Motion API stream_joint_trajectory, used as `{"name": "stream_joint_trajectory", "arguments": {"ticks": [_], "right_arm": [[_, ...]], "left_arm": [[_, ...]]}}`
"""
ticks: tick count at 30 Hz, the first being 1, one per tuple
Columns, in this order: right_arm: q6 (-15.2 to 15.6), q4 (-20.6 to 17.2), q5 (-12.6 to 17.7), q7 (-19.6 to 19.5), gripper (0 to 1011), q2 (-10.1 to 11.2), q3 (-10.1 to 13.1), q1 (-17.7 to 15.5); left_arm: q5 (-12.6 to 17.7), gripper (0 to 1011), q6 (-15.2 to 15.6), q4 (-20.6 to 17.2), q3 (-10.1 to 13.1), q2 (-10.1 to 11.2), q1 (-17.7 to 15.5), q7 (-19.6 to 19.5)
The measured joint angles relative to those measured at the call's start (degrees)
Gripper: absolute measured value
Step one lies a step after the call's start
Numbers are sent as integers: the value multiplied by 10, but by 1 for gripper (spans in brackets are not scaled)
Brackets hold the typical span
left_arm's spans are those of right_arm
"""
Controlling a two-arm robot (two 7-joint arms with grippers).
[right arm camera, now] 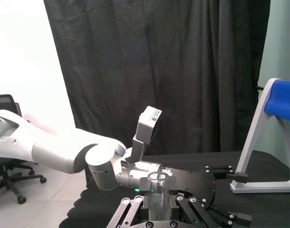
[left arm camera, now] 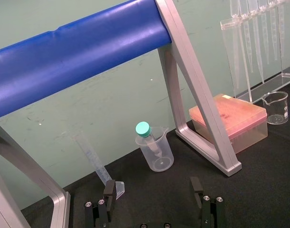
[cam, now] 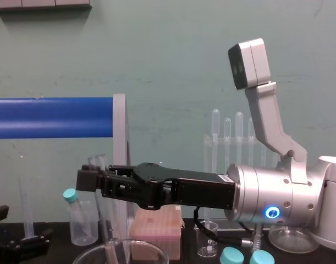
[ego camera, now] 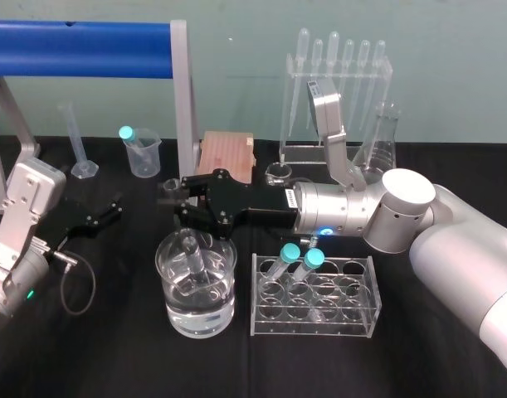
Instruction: Hold the test tube with one hand and immerse one end into the beaker, then return it to the test tube rack.
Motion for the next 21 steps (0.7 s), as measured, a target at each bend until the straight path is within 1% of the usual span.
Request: {"name": "stream_joint_trajectory", "arguments": {"ticks": [21], "right_arm": [[0, 0, 0, 0, 227, 0, 0, 0]], "left_arm": [[0, 1000, 0, 0, 0, 0, 0, 0]]}}
